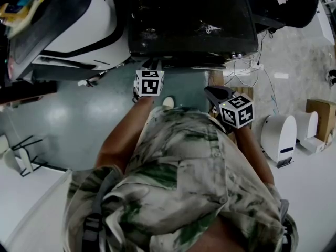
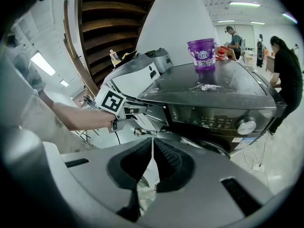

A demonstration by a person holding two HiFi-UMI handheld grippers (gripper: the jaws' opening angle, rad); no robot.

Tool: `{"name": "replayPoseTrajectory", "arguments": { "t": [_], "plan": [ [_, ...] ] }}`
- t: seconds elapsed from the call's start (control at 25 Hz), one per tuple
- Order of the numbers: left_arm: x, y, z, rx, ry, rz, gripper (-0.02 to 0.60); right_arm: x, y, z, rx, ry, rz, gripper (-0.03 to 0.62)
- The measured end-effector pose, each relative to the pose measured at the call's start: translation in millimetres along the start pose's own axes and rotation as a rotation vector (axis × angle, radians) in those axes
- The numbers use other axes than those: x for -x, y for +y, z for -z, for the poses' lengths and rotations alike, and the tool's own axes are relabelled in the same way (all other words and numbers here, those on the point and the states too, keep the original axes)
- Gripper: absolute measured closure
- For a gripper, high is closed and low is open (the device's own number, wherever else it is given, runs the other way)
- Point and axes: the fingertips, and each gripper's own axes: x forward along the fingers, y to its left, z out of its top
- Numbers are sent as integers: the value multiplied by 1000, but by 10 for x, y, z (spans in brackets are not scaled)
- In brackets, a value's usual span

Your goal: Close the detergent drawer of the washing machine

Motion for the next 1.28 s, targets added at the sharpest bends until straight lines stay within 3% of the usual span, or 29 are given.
{"name": "replayPoseTrajectory", "arguments": {
  "t": [1.28],
  "plan": [
    [-94, 67, -84, 5, 1, -10, 468, -196, -33, -163, -11, 5, -14, 562]
  ]
}}
